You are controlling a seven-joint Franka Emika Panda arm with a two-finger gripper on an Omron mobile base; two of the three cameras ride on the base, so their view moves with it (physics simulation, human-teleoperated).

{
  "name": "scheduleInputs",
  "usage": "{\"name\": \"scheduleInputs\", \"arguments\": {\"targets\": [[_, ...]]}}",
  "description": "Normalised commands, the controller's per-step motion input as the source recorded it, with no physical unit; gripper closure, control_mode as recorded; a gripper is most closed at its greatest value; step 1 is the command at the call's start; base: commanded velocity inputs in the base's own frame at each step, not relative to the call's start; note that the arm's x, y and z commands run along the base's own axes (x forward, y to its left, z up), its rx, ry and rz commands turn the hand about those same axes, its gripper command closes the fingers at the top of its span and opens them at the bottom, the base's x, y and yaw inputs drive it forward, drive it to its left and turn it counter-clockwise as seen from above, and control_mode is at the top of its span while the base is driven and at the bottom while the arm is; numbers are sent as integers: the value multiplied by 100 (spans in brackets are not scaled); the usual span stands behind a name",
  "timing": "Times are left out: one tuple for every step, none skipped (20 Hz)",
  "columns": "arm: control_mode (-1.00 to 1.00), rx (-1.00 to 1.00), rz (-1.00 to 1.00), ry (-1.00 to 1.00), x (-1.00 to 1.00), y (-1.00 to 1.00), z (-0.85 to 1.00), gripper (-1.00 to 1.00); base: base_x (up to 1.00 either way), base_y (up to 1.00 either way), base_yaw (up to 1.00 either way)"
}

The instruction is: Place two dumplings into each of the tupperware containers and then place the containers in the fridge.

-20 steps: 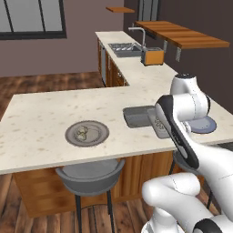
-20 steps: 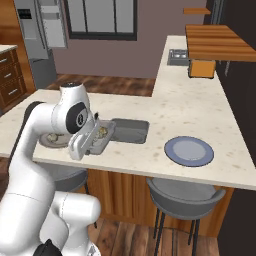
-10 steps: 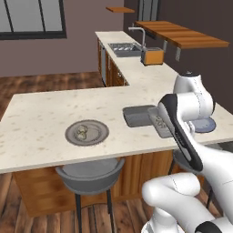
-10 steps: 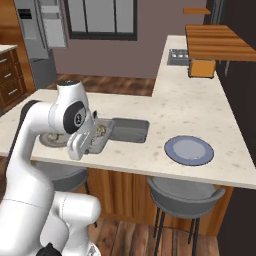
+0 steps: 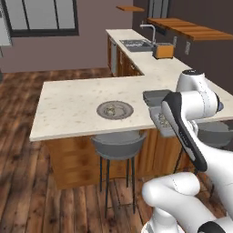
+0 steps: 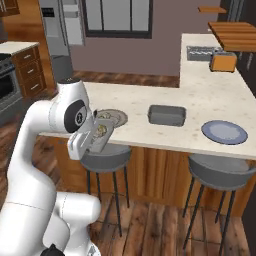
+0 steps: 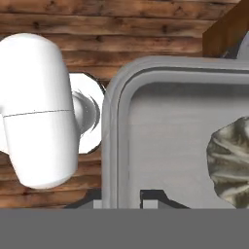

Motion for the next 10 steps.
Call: {"name": "scheduleInputs", "arguments": {"targets": [[100, 0, 0, 0, 0, 0, 0, 100, -14, 100, 8], [100, 0, 0, 0, 0, 0, 0, 100, -9, 100, 7], [100, 0, 0, 0, 0, 0, 0, 100, -16, 100, 10], [100, 0, 0, 0, 0, 0, 0, 100, -15, 100, 10], [100, 0, 0, 0, 0, 0, 0, 100, -14, 100, 9], [100, 0, 0, 0, 0, 0, 0, 100, -8, 100, 8], [100, 0, 0, 0, 0, 0, 0, 100, -11, 100, 8], [100, 0, 0, 0, 0, 0, 0, 100, 0, 100, 7], [100, 0, 0, 0, 0, 0, 0, 100, 0, 100, 6], [100, 0, 0, 0, 0, 0, 0, 100, 0, 100, 7]]}}
